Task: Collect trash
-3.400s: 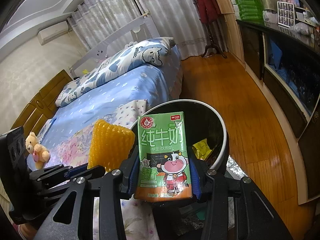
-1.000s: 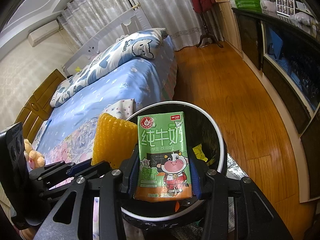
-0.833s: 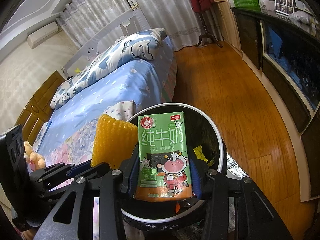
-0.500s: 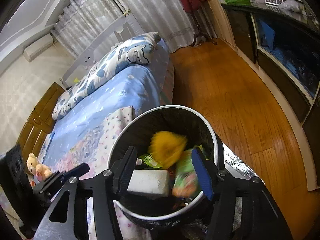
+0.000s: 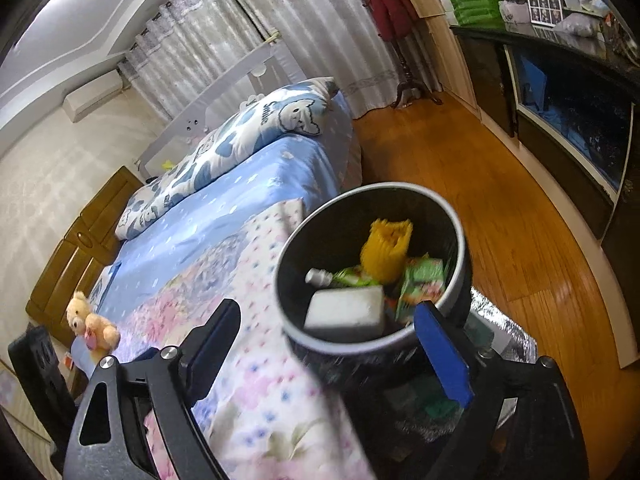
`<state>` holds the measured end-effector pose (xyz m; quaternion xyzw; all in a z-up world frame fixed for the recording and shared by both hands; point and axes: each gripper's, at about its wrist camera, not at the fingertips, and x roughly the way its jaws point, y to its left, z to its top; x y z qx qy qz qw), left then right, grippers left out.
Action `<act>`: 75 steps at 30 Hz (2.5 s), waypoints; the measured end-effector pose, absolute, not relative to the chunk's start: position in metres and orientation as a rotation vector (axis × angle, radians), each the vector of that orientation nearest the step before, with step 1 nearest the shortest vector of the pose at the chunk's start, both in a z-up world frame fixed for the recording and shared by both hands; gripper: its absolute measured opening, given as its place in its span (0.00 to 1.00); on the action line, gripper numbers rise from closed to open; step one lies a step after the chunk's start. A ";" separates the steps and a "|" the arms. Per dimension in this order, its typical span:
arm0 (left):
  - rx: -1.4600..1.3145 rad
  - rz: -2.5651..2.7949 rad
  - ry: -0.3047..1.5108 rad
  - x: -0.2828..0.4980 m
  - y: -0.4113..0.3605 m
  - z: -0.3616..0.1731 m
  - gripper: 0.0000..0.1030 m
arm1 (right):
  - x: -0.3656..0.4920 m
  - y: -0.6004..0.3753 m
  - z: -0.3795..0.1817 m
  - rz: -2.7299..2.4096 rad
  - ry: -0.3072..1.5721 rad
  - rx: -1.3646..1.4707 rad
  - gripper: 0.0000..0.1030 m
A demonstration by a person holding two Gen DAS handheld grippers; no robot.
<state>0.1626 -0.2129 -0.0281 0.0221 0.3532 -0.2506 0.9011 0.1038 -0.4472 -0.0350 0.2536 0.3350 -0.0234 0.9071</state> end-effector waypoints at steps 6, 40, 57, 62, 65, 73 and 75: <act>0.027 -0.448 0.656 0.123 -0.165 -0.020 0.79 | 0.072 -0.400 -0.029 -0.030 0.651 0.465 0.95; 0.072 -0.088 0.267 0.006 -0.071 0.010 1.00 | -0.015 -0.284 0.004 -0.028 0.324 0.076 1.00; 0.075 -0.083 0.271 0.000 -0.072 0.008 1.00 | -0.014 -0.279 0.000 -0.005 0.338 0.079 1.00; 0.073 -0.083 0.275 0.001 -0.071 0.008 1.00 | -0.014 -0.279 0.000 -0.003 0.338 0.081 1.00; 0.070 -0.083 0.283 0.002 -0.070 0.007 1.00 | -0.014 -0.279 -0.001 0.000 0.339 0.079 1.00; 0.072 -0.082 0.274 0.003 -0.069 0.008 1.00 | -0.013 -0.277 -0.001 0.002 0.342 0.079 1.00; 0.072 -0.084 0.275 0.003 -0.070 0.008 1.00 | -0.013 -0.276 -0.001 0.004 0.344 0.080 1.00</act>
